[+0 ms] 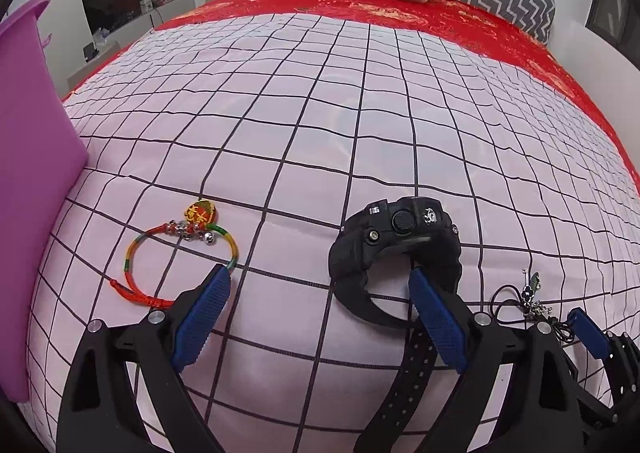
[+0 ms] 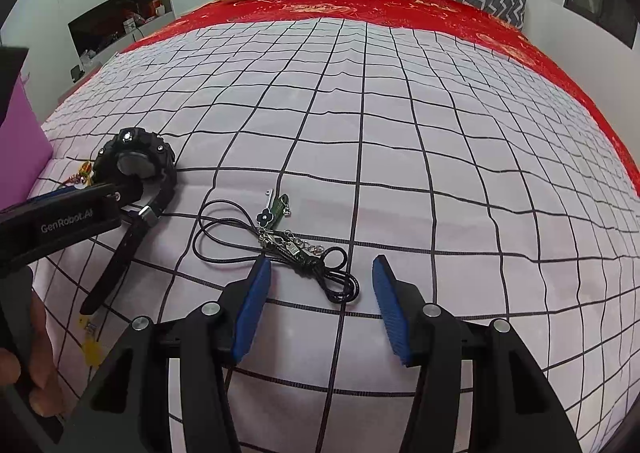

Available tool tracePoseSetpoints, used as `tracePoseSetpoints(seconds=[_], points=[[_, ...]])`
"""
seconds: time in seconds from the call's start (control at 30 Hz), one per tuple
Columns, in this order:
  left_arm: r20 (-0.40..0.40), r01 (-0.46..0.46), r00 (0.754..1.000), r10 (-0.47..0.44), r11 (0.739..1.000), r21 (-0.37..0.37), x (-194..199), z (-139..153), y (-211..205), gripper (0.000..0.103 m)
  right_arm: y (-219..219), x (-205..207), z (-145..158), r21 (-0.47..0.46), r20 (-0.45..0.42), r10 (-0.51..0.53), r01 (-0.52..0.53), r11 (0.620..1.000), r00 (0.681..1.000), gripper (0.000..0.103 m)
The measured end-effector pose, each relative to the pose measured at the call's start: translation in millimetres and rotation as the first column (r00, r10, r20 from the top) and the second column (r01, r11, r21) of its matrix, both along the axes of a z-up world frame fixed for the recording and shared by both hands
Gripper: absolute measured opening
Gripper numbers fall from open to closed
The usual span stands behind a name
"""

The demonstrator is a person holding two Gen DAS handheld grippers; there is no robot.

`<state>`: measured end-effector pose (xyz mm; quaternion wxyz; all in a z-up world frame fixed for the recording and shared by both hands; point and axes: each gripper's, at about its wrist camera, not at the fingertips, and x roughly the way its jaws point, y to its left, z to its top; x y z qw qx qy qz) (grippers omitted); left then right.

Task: Organize jewelry
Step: 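Grasp the black watch with the left tool while the right tool grasps the black cord keychain, then carry the watch and cord over the purple tub and open both tools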

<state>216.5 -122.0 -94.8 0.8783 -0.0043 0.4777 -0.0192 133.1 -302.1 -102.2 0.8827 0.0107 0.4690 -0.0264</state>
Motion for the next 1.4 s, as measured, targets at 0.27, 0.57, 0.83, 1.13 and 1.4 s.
tracePoseSetpoints(seconds=[0.27,0.57,0.83,1.13,1.4], points=[[-0.025,0.024,0.999,-0.024,1.0,0.014,9,-6,-15,0.057,9,3,-4,-0.038,0.003,0.036,-0.036,0.999,0.999,0.029],[-0.042,0.07,0.997,-0.072,0.997,-0.045,6,3,-14,0.029,5,-5,2,0.065,-0.001,0.017,-0.017,0.998,1.0,0.011],[-0.031,0.126,0.991,-0.129,0.988,-0.085,-18,18,-3,0.024,2,-32,21,0.178,0.03,-0.046,0.04,0.983,0.998,0.011],[-0.017,0.131,0.991,-0.134,0.982,-0.133,-52,34,24,0.022,7,-71,36,0.236,0.038,-0.097,0.085,0.968,0.995,0.011],[0.026,0.14,0.99,-0.138,0.98,-0.144,-81,59,46,0.022,16,-97,59,0.246,0.08,-0.111,0.088,0.965,0.991,0.011]])
